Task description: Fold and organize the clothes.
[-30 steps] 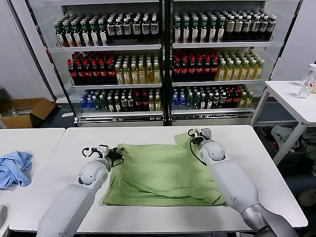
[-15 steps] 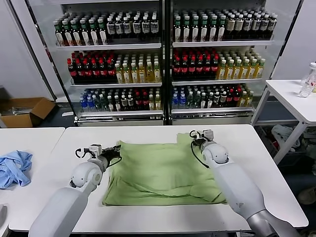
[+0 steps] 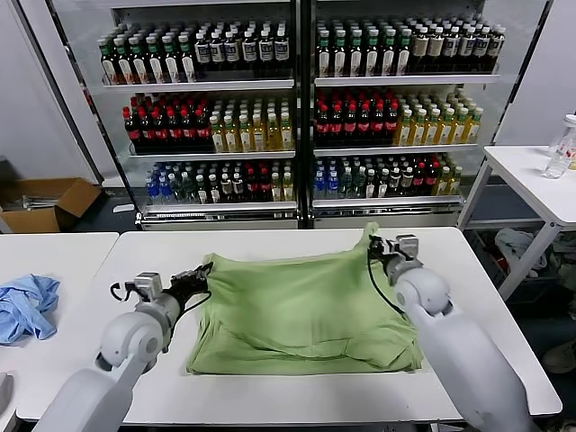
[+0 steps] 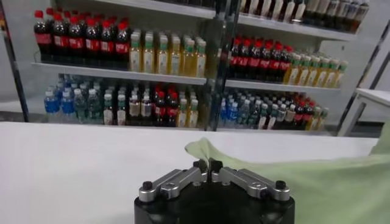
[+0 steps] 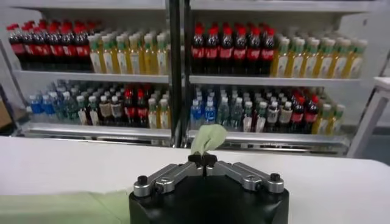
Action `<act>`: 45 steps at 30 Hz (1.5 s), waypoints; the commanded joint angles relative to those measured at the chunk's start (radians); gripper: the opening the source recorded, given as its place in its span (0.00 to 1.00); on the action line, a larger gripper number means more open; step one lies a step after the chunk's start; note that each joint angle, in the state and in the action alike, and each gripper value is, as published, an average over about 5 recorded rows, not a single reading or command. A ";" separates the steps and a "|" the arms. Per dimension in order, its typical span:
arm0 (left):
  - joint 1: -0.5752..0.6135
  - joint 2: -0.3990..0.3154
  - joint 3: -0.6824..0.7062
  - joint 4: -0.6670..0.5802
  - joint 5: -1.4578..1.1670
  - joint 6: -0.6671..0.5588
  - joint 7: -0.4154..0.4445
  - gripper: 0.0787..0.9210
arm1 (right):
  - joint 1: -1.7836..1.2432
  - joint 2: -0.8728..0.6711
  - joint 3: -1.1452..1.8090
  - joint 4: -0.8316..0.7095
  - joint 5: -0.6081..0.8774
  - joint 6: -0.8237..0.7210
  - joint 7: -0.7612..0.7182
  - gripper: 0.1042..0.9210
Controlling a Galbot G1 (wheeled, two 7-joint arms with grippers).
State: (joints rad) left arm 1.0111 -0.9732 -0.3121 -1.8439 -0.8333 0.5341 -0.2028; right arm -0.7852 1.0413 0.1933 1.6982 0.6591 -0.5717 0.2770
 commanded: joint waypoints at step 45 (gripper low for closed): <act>0.313 -0.211 0.010 -0.057 0.402 -0.013 -0.058 0.40 | -0.654 -0.061 0.297 0.461 -0.136 -0.004 0.018 0.88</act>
State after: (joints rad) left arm 1.3250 -1.1576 -0.2835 -1.9215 -0.3579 0.5131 -0.2595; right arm -1.4260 0.9793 0.4866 2.1518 0.5275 -0.5752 0.2963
